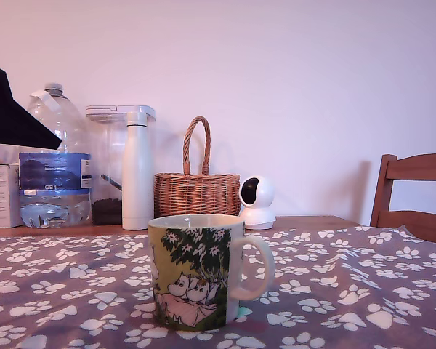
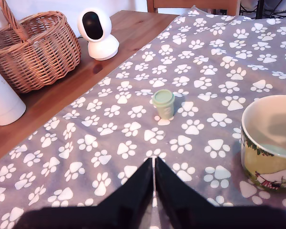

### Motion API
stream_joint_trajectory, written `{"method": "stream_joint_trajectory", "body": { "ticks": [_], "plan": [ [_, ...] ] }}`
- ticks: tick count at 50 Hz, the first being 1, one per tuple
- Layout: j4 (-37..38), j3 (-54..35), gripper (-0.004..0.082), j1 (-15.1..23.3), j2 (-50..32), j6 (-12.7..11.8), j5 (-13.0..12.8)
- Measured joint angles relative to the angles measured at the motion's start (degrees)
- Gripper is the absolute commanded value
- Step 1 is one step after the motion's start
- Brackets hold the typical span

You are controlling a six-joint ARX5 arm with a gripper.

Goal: Pick up the coffee capsules from the table one by one and drop them inside the nearest coffee cup

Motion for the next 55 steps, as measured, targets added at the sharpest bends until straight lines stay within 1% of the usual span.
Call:
{"method": "stream_joint_trajectory", "body": {
  "ticks": [2,7,9,12,14,16,22,23,25,31,32,33,35,43,45,46,47,48,50,55],
  "plan": [
    [0.00,0.00,0.0081,0.00,0.00,0.00,0.00],
    [0.15,0.00,0.0339,0.00,0.09,0.00,0.17],
    [0.48,0.00,0.0432,0.02,0.46,0.00,0.83],
    [1.22,0.00,0.0524,0.02,1.49,-0.04,2.03],
    [1.66,0.00,0.0557,0.02,2.23,-0.48,2.34],
    [2.12,0.00,0.0572,0.02,3.06,-0.61,2.45],
    [2.51,0.00,0.0572,0.02,4.52,-1.18,2.54],
    [2.60,0.00,0.0572,0.02,4.72,-1.88,2.58],
    [2.97,0.00,0.0572,0.02,5.40,-2.03,2.69],
    [4.48,0.00,0.0572,0.02,8.44,-2.08,3.87],
    [4.94,0.00,0.0572,0.02,9.05,-2.08,4.70],
    [5.38,0.00,0.0572,0.02,9.68,-2.10,4.92],
    [6.93,0.00,0.0572,0.02,10.78,-2.10,6.49],
    [14.75,0.00,0.0572,0.26,15.72,-2.08,9.18],
    [17.03,0.00,0.0572,0.48,17.03,-2.05,10.45],
    [18.14,0.00,0.0572,0.55,17.73,-2.05,10.54],
    [18.95,0.00,0.0572,0.59,18.25,-2.05,11.78],
    [20.02,0.00,0.0572,0.70,19.04,-2.05,12.04],
    [22.14,0.00,0.0572,0.96,20.31,-2.08,13.84],
    [26.86,0.00,0.0572,1.55,23.50,-2.05,15.91]
  ]
}}
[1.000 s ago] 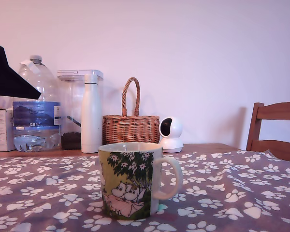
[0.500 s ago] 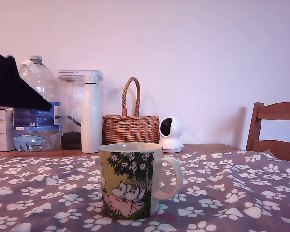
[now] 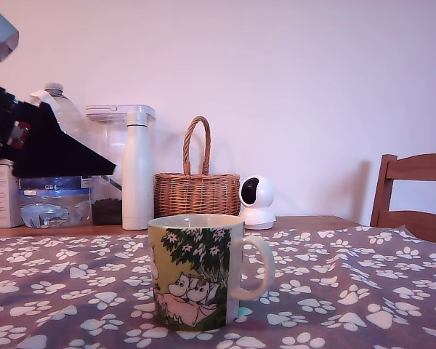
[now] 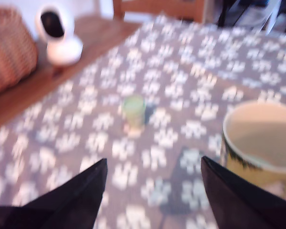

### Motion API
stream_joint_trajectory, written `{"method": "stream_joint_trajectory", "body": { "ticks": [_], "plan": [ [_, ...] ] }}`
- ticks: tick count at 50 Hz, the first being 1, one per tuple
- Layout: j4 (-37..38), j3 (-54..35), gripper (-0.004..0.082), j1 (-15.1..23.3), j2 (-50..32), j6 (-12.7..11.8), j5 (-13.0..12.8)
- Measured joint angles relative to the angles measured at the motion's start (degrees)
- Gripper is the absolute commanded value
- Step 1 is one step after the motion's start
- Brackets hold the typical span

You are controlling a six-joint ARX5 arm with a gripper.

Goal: Pick up the coffee capsules from the table one by one and drop them inside the nearest coffee cup

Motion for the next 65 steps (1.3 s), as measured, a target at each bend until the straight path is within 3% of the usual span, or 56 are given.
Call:
{"method": "stream_joint_trajectory", "body": {
  "ticks": [13,27,46,65],
  "plan": [
    [9.38,0.00,0.0572,1.46,7.78,-0.48,4.02],
    [20.28,0.00,0.0572,2.73,17.07,-3.89,6.38],
    [30.56,0.00,0.0571,2.99,26.47,-7.04,6.62],
    [30.32,4.17,0.0571,2.75,31.23,-8.98,6.34]
  ]
}}
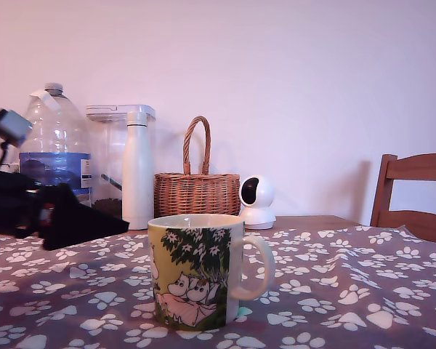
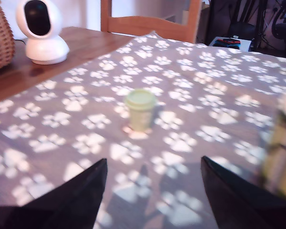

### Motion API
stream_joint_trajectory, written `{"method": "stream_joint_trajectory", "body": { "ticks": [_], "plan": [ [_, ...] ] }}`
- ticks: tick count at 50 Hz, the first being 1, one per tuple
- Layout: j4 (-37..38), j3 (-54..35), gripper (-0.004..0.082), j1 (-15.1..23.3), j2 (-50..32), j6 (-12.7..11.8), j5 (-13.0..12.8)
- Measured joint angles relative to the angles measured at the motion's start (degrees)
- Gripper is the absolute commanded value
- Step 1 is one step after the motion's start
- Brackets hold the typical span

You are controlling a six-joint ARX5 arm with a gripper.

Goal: Pick up the coffee capsules from the table one by one and drop them inside the nearest coffee cup

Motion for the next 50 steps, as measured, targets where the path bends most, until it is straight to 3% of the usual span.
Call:
{"method": "stream_joint_trajectory", "body": {
  "ticks": [26,50],
  "plan": [
    [-9.27,7.50,0.0571,-3.82,2.32,0.11,-3.21],
    [-21.90,13.90,0.0571,-7.37,2.32,2.86,-7.78]
  ]
}}
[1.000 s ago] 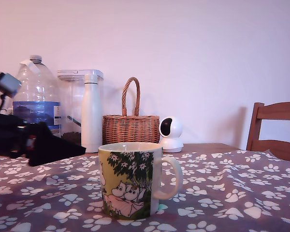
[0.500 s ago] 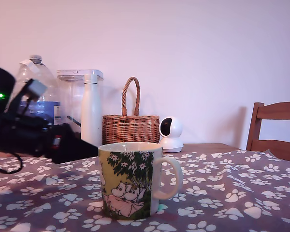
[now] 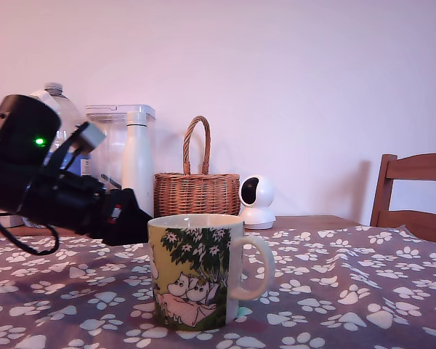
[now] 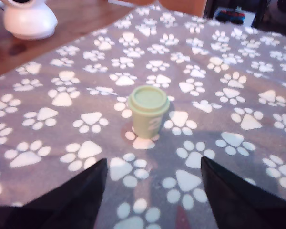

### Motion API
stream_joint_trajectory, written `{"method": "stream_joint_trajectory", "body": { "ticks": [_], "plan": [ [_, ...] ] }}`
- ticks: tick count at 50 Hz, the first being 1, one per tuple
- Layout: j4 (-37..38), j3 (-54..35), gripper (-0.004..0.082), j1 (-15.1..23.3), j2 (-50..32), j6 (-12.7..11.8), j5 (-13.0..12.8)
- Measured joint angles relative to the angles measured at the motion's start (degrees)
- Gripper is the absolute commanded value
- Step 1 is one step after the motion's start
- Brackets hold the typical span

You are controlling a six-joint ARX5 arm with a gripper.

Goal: Pick up the coffee capsules from the table one by one and drop them inside the nearest coffee cup

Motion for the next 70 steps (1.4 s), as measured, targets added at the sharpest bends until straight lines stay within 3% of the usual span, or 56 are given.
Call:
{"method": "stream_joint_trajectory", "body": {
  "ticks": [14,39,58,70],
  "plan": [
    [-5.35,2.71,0.0571,-1.05,0.00,0.68,-1.99],
    [-9.86,8.50,0.0571,-3.13,2.95,1.20,-2.60],
    [-15.17,13.75,0.0571,-5.86,5.38,1.20,-5.05],
    [-18.29,17.59,0.0571,-6.75,7.52,0.96,-5.16]
  ]
}}
